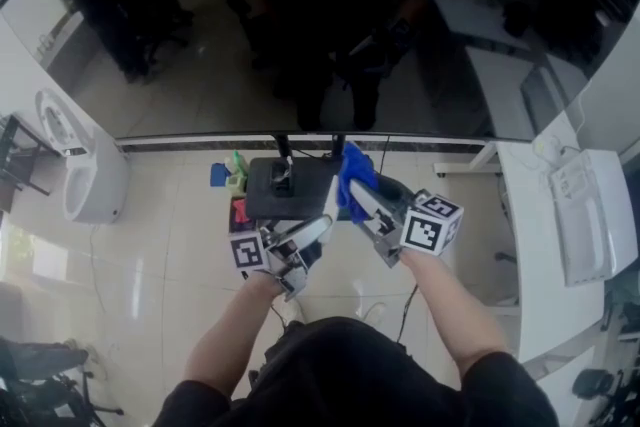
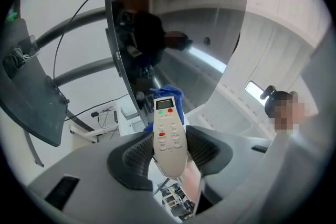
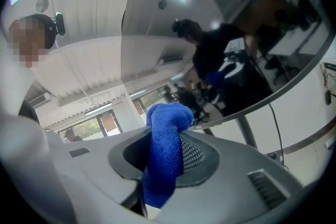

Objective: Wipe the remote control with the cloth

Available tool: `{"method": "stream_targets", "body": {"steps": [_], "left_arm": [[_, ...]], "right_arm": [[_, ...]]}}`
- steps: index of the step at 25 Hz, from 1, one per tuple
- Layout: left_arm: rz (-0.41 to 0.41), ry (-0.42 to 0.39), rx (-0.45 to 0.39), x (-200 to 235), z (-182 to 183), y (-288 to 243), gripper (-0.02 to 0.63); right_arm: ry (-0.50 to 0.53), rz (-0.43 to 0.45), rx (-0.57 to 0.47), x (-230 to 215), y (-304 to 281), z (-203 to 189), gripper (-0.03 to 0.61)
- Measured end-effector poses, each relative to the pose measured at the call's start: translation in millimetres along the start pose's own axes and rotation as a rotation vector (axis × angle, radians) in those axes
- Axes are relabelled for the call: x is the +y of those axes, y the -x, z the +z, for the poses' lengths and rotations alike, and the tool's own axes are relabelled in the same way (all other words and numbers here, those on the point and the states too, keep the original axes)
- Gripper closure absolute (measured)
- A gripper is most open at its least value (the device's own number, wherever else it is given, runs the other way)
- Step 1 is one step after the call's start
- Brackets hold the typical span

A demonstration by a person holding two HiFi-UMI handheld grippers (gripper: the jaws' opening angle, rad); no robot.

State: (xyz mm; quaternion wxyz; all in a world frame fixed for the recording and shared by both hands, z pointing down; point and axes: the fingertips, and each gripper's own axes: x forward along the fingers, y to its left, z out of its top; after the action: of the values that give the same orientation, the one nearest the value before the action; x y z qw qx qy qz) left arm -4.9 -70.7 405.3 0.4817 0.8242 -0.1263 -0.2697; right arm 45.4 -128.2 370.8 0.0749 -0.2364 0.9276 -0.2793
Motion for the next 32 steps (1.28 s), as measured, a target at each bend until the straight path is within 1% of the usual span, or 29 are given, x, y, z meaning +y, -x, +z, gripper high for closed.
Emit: {"method": "stream_targets", "body": {"steps": [2,5,6,8,10,13,21,25,27,28,29,30,32], "left_arm": [[0.009,0.003,-0.065,3.4,13.5,2.8,0.417],[0.003,0.011,-0.176,3.0,41.7,7.8,0.417],[0.0,0.012,-0.198,1.5,48.7,8.6,0.417],[-0.01,0.01,-0.212,-2.0,56.1,6.6,0.417],[-0.026,0.005,-0.191,-6.1,54.5,0.5,0.417],[-0.032,0.007,-0.135,-7.8,42.8,-4.1,0.417],[-0.024,0.005,0.052,-7.1,3.8,-3.4,0.417],[-0.009,-0.026,0.125,-6.3,-12.7,-1.8,0.417],[0.021,-0.054,0.146,-1.7,-16.6,1.0,0.417],[0.052,-0.079,0.153,2.8,-17.3,3.9,0.417],[0.099,-0.12,0.16,8.9,-17.2,8.0,0.417],[0.165,-0.182,0.171,16.8,-15.9,13.8,0.417],[0.336,-0.364,0.197,36.2,-9.7,29.5,0.417]], "right_arm": [[0.012,0.009,-0.017,7.2,6.1,4.9,0.469],[0.016,0.045,0.001,27.0,8.4,-11.4,0.469],[0.008,0.061,0.018,34.3,6.7,-21.8,0.469],[-0.013,0.087,0.056,45.5,2.7,-42.9,0.469],[-0.031,0.1,0.083,50.1,-0.9,-57.8,0.469],[-0.047,0.102,0.094,48.6,-5.4,-64.3,0.469],[-0.047,0.051,0.053,19.9,3.0,-36.2,0.469],[-0.027,0.015,0.037,8.4,7.0,-23.3,0.469],[-0.01,-0.002,0.029,6.1,10.7,-18.2,0.469],[0.009,-0.02,0.024,5.0,13.5,-15.7,0.469],[0.039,-0.045,0.019,3.7,16.8,-13.2,0.469],[0.08,-0.076,0.017,2.4,20.6,-11.3,0.469],[0.174,-0.14,0.026,0.7,28.1,-10.2,0.469]]}}
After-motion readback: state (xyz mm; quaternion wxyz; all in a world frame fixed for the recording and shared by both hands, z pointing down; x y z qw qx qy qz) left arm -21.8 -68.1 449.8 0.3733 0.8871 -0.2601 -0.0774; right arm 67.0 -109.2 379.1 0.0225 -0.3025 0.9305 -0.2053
